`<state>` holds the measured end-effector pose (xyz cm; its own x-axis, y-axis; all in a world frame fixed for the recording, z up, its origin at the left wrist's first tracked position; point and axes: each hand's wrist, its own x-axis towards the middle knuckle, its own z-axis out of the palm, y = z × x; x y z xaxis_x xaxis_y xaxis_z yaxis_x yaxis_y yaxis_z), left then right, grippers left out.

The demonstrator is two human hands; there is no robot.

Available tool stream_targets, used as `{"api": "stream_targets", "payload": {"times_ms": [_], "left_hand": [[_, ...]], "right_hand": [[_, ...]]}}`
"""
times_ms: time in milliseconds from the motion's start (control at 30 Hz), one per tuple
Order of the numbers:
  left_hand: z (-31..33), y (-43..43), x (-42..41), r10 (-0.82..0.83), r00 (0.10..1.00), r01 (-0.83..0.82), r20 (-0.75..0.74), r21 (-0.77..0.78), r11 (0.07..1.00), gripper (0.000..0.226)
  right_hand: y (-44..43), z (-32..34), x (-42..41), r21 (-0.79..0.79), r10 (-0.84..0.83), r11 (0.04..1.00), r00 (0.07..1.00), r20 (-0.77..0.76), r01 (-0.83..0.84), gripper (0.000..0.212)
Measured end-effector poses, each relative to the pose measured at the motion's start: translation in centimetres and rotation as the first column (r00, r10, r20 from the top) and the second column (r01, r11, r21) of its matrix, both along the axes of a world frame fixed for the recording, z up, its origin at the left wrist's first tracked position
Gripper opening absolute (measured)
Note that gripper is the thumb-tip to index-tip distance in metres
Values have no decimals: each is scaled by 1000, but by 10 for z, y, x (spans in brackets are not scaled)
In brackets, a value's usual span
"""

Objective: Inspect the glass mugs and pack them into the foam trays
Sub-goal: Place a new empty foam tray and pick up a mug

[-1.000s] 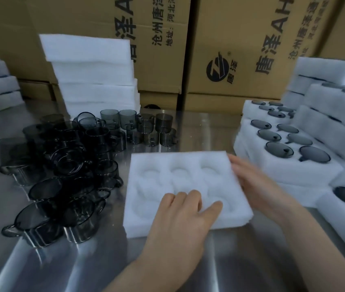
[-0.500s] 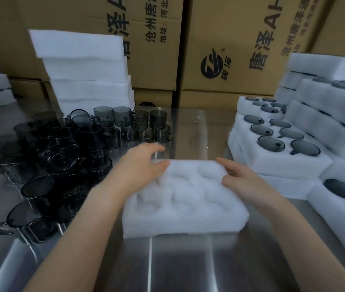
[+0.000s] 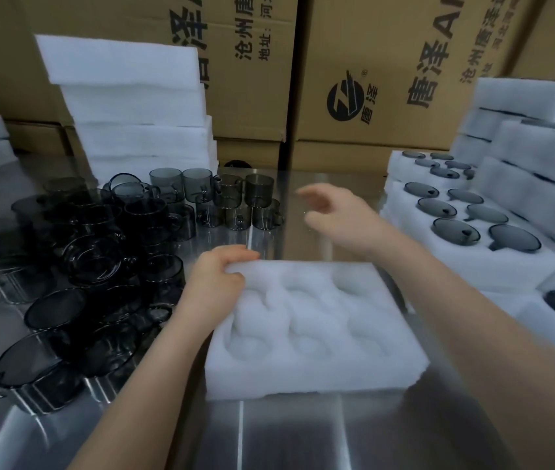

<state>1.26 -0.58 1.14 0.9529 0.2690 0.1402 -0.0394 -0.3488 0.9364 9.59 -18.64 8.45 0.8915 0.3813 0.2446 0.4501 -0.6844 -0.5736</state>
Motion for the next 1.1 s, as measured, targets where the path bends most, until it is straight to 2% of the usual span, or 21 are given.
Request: {"api": "stream_targets", "payload": {"times_ms": [133, 233, 300, 433, 667, 800, 900, 1000, 1100], "left_hand": [[-3, -2, 0, 44, 999, -43, -1, -211, 977, 58], [-4, -5, -1, 59, 997, -75, -50, -419, 905, 52], [-4, -7, -2, 47, 997, -71, -60, -481, 874, 47], [-4, -6, 0, 42, 997, -73, -72, -510, 857, 45], [-5, -6, 3, 42, 995, -83, -93, -506, 859, 46], [-5, -6, 3, 49, 994, -91, -99, -486, 869, 47], [-4, -5, 3, 50, 993, -93, -104, -467, 879, 48], [-3, -3, 1, 36, 993, -82, -109, -454, 887, 50], [-2, 0, -3, 21, 993, -68, -117, -411, 909, 51]], "right_hand": [[55, 2, 45, -156, 40, 987, 998, -49, -47, 58], [76, -8, 69, -173, -18, 985, 996, -92, 1, 59], [81, -13, 81, -185, -64, 982, 994, -91, 47, 56], [82, -21, 91, -143, -124, 983, 992, -35, 117, 43], [85, -29, 94, -170, -257, 942, 948, 189, 290, 17], [81, -28, 92, -131, -307, 932, 927, 216, 339, 13], [70, -23, 87, -9, -297, 953, 938, 179, 303, 9], [48, -13, 75, 160, -215, 968, 969, 119, 195, 9], [21, -1, 47, 205, -94, 976, 991, 92, 73, 18]]}}
